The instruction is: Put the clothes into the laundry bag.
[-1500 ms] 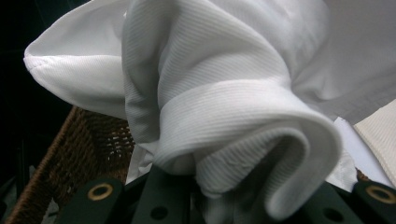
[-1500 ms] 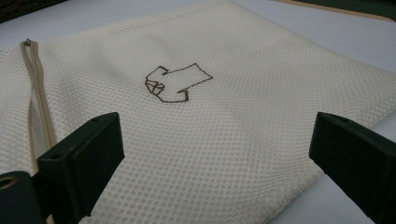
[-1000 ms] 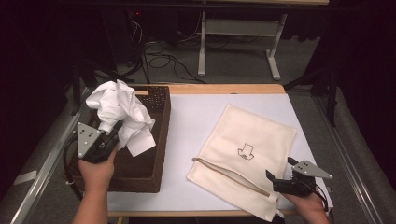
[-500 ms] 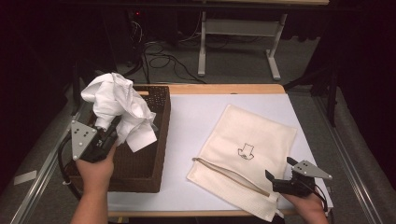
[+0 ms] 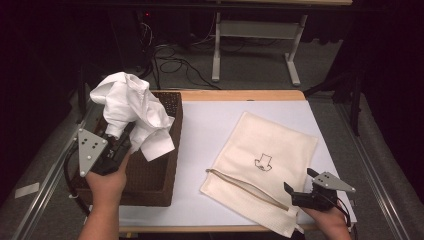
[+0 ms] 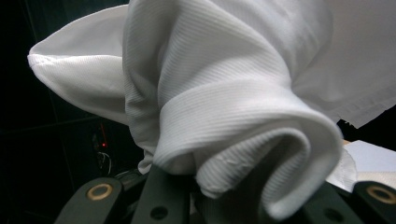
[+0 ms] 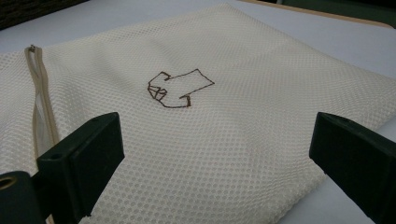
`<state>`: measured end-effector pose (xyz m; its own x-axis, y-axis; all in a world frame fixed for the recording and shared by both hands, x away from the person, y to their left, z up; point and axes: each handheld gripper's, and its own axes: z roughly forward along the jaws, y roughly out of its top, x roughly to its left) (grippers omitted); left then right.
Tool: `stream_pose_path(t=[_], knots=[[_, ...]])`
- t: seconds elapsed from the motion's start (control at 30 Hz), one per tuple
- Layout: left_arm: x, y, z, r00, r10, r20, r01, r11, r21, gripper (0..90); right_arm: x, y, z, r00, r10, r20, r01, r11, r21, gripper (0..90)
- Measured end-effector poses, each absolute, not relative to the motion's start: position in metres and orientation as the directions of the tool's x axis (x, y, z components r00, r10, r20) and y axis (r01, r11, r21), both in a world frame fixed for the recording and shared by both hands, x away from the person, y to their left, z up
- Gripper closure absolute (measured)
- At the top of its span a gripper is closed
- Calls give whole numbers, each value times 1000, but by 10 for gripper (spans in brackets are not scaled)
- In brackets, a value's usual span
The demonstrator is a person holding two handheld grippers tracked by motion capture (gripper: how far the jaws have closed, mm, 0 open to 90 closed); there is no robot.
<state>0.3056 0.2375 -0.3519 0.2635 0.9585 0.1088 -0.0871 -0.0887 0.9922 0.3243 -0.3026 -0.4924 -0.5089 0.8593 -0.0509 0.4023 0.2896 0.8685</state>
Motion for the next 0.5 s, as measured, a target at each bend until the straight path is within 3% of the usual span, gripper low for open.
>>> stream_pose_path(t=[0.5], knots=[[303, 212, -335, 301, 945, 128, -134, -91, 987, 759, 324, -302, -492, -509, 859, -53, 400, 290, 870, 38]])
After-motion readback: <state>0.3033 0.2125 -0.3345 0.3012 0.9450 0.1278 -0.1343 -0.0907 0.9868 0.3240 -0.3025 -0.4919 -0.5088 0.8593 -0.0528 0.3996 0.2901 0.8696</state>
